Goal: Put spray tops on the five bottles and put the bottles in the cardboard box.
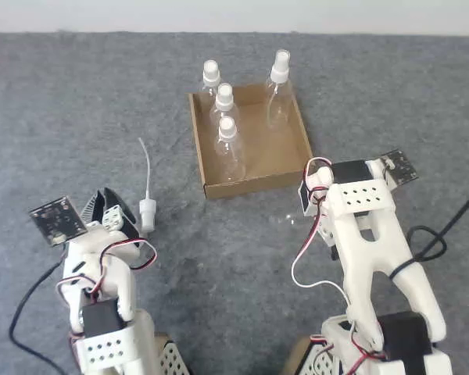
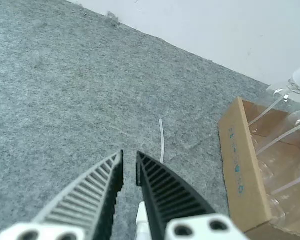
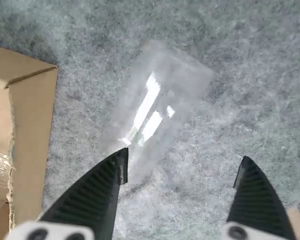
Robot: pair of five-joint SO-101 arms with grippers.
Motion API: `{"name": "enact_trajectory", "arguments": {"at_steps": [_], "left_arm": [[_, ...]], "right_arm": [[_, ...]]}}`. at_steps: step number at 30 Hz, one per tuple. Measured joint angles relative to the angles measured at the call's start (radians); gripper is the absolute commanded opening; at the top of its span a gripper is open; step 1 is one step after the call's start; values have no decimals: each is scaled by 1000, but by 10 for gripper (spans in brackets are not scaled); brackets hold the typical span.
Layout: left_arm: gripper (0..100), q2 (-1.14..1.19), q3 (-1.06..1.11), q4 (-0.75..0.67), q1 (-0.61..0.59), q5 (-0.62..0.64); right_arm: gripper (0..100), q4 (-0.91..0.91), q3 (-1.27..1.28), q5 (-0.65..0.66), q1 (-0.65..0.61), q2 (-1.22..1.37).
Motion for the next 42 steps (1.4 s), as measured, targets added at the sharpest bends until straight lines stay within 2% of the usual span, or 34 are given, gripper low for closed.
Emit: {"name": "enact_trajectory", "arguments": {"at_steps": [12,22,35,42], "left_arm": [[44,0,0,0,0,0],[44,0,0,0,0,0],[43,0,0,0,0,0],[43,0,0,0,0,0]], "right_arm": [[284,0,-2,8,0,0],[287,118,-124,219,0,0],[285,267,-195,407,0,0],[285,298,-195,506,0,-132]]}}
